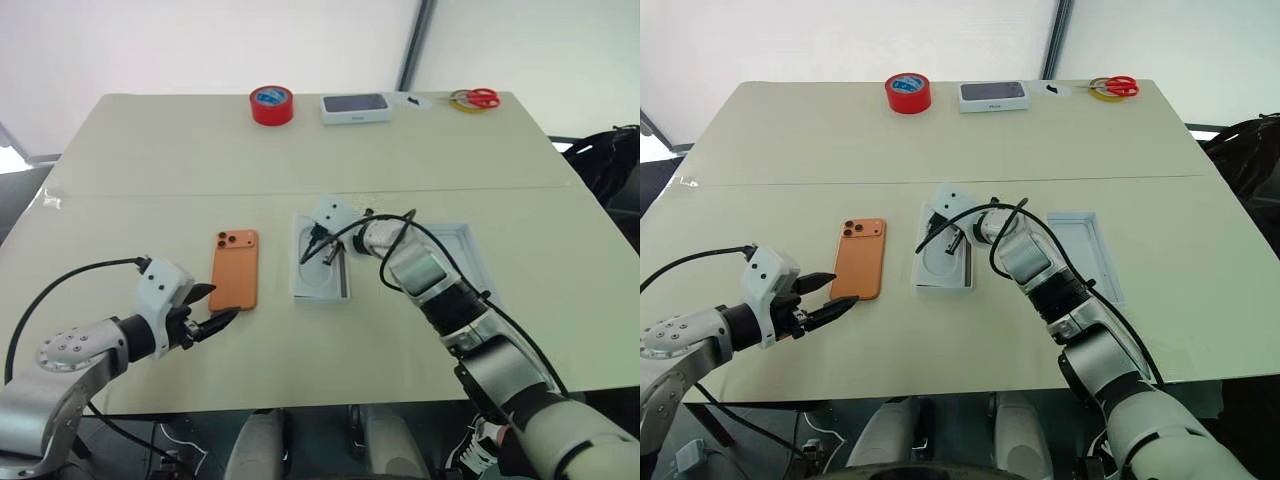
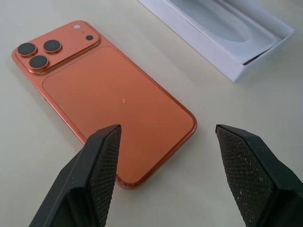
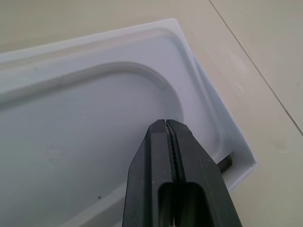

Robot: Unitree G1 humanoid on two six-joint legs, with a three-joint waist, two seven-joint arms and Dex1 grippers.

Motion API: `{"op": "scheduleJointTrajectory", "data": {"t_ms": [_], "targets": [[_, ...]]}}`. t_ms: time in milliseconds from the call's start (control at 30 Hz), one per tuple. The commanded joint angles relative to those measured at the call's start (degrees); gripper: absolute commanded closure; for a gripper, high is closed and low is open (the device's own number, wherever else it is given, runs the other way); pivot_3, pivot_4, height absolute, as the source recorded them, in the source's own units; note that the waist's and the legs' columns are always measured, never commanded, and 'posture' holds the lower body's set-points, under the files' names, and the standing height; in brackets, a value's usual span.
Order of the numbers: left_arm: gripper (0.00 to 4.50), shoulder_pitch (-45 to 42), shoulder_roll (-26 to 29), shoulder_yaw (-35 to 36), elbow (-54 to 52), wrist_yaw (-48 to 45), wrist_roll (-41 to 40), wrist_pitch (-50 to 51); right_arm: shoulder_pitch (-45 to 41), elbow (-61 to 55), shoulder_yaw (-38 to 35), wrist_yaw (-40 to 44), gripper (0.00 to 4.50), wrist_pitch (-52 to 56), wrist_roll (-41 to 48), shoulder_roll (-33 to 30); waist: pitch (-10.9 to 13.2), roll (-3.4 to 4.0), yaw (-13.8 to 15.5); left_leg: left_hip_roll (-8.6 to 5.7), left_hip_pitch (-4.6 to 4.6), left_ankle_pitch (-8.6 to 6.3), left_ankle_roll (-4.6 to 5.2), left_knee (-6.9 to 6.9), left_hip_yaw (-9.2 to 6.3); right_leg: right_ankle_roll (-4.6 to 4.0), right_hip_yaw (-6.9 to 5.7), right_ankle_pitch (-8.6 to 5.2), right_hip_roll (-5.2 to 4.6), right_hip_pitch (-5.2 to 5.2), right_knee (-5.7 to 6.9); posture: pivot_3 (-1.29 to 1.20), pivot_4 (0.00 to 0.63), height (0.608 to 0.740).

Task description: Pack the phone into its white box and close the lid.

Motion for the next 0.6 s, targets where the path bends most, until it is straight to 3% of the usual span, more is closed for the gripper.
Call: {"op": "scheduleJointTrajectory", "data": {"t_ms": [33, 300, 600], "targets": [[1.14, -1.1, 0.0, 1.0, -1.7, 0.8, -1.1, -1.0, -0.7, -3.1, 0.9, 1.0, 4.48, -0.7, -2.8, -1.9, 0.0, 0.00, -0.1, 0.00, 0.00, 0.00, 0.00, 0.00, 0.00, 0.00, 0.00, 0.00, 0.00, 0.00, 0.00, 0.00, 0.150, 0.732], [1.14, -2.1, -0.2, -0.7, -1.0, 1.3, -1.5, -1.2, 0.3, -6.4, 1.8, 2.5, 4.48, -2.5, -6.1, -3.6, 0.0, 0.00, -0.2, 0.03, 0.00, 0.00, 0.00, -0.01, 0.00, 0.03, 0.00, 0.01, 0.07, -0.01, 0.00, 0.00, 0.150, 0.732], [1.14, -2.1, -0.2, 0.3, 0.1, 2.3, -2.4, -0.6, 3.0, -16.5, -0.4, 8.8, 4.48, 1.2, -0.9, -3.8, 0.0, 0.00, 0.0, 0.05, 0.00, -0.01, 0.01, -0.01, -0.02, 0.05, 0.00, 0.01, 0.10, 0.00, 0.00, 0.00, 0.150, 0.732]]}}
